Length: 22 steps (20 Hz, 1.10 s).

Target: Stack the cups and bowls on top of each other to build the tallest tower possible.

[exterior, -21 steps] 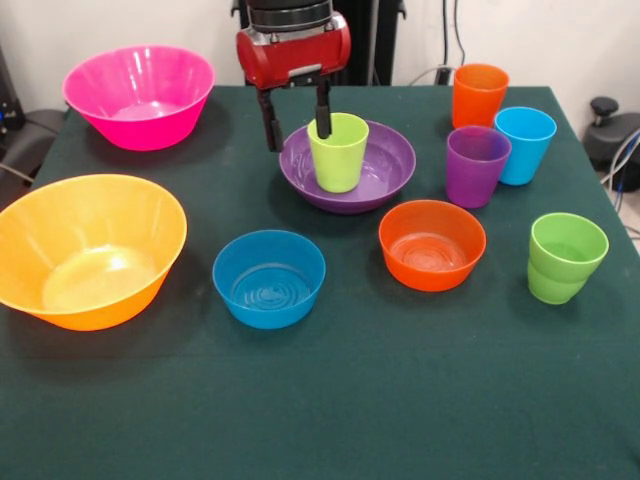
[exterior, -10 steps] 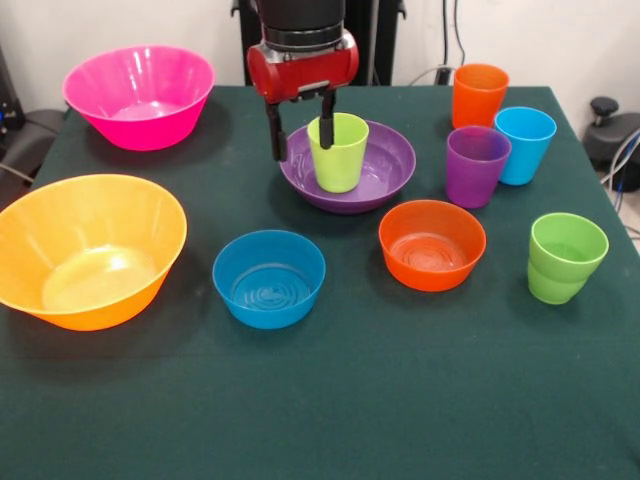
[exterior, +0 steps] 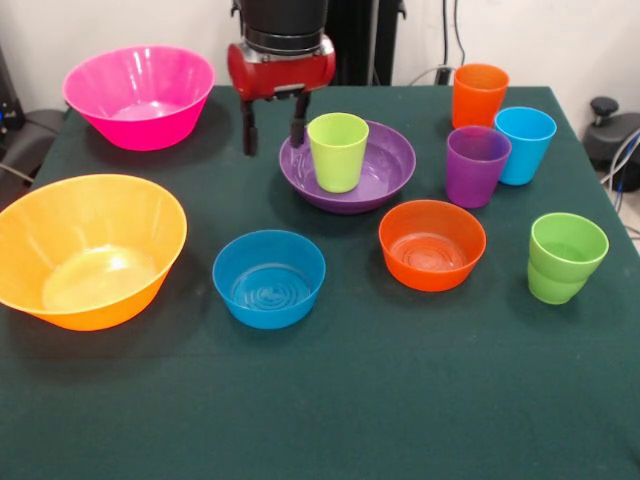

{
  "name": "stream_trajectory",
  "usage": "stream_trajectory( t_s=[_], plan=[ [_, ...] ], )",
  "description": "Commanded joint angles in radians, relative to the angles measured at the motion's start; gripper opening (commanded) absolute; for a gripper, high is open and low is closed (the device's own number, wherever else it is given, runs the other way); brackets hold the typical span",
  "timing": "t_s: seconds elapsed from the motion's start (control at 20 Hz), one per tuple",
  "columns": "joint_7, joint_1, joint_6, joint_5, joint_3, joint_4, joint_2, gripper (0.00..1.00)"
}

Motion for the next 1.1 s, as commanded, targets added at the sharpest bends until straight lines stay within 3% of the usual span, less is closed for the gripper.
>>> stream_trajectory(
  t_s=[0.05, 0.35, 0.6, 0.85, 1.1],
  plan=[
    [0.101, 0.047, 0.146, -0.04, -0.123, -0.077, 0.034, 1.0],
    [0.094, 0.011, 0.092, 0.005, -0.139, -0.009, 0.034, 1.0],
    [0.174, -0.015, 0.006, 0.055, -0.175, 0.102, -0.022, 1.0],
    [0.181, 0.01, 0.099, 0.104, -0.256, 0.199, -0.15, 1.0],
    [0.161, -0.002, 0.112, 0.158, -0.279, 0.212, -0.153, 1.0]
  ],
)
